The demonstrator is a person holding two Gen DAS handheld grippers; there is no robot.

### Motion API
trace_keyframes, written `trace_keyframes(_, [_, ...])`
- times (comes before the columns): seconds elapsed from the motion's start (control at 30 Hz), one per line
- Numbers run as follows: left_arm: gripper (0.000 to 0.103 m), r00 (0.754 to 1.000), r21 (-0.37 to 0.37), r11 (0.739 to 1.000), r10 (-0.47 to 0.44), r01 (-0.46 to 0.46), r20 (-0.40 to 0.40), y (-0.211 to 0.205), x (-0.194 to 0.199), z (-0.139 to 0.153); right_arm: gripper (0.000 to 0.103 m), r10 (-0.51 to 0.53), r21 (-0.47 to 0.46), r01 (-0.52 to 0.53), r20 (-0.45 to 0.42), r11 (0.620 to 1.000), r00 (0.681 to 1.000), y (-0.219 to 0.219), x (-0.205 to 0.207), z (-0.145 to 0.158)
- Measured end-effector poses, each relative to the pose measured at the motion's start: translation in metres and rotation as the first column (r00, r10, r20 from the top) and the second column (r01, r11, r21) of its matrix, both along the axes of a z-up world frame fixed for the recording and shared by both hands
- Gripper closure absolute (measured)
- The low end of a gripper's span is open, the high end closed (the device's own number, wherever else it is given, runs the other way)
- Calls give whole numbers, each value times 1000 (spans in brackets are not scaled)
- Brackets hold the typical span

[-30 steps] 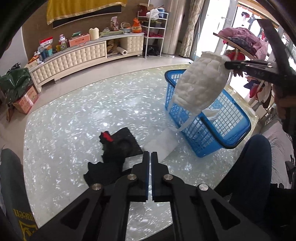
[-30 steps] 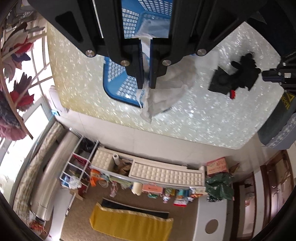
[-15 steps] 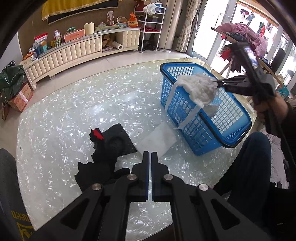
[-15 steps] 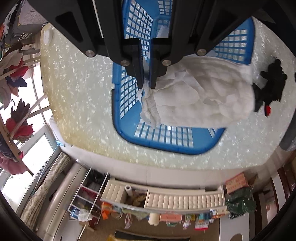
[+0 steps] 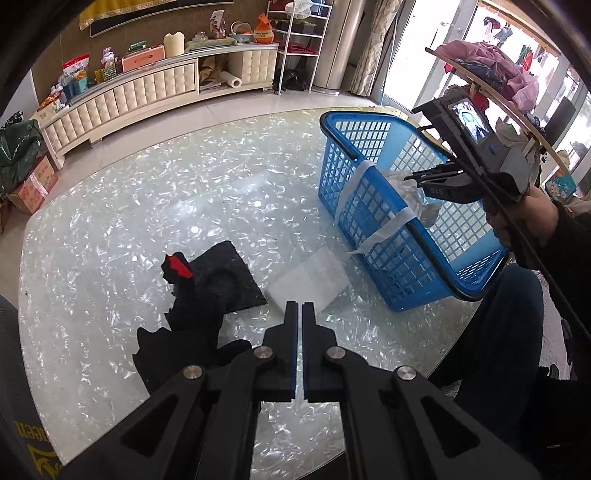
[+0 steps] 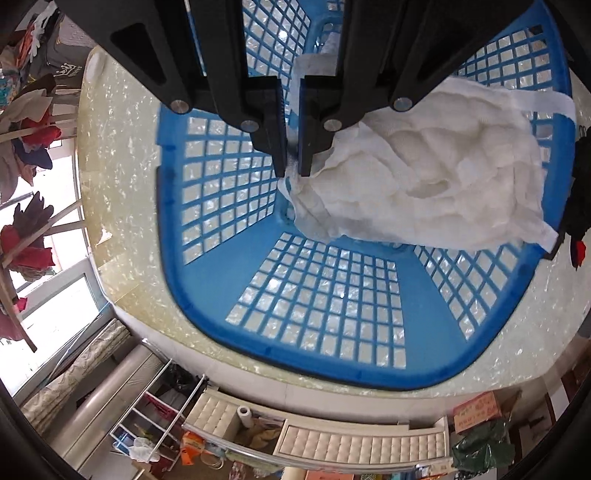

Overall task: Organize soft objects
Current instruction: 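Lower the white cloth into the basket and open the right gripper, then withdraw the right gripper from the basket while the left gripper opens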

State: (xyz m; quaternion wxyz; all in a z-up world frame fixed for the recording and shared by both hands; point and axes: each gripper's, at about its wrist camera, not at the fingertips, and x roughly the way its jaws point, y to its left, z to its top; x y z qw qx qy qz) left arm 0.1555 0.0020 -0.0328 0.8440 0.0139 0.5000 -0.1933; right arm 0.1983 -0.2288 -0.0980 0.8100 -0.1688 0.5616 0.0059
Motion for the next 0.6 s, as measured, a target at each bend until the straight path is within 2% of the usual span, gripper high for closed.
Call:
trace_keyframes(0.13, [102, 1000, 1, 1000, -4, 4, 2, -3, 0, 1, 97, -1, 0, 1, -5, 1000, 1000, 3, -8, 2])
trace_keyframes(0.2, [102, 1000, 3, 1000, -3, 3, 4, -4, 0, 2, 89, 5, 1, -5, 6, 1000, 1000, 0, -7, 5])
trace_keyframes(0.23, [102, 1000, 4, 1000, -3, 3, 5, -5, 0, 3, 81, 10, 11, -10, 7, 1000, 1000, 1, -10, 8])
trace_keyframes(0.3, [102, 1000, 7, 1000, -3, 3, 9, -7, -1, 4, 43, 19, 11, -19, 14, 1000, 1000, 5, -16, 13])
trace_keyframes(0.33, [102, 1000, 9, 1000, -5, 5, 11, -8, -2, 6, 18, 21, 1, -21, 28, 1000, 999, 9, -20, 15])
trace_keyframes(0.5, [102, 1000, 19, 1000, -9, 9, 26, -15, -5, 13, 14, 44, 7, -44, 82, 999, 996, 15, -32, 37])
trace_keyframes(0.6, [102, 999, 23, 1000, -18, 17, 39, -22, -8, 18, 8, 46, 28, -50, 109, 998, 993, 16, -33, 52])
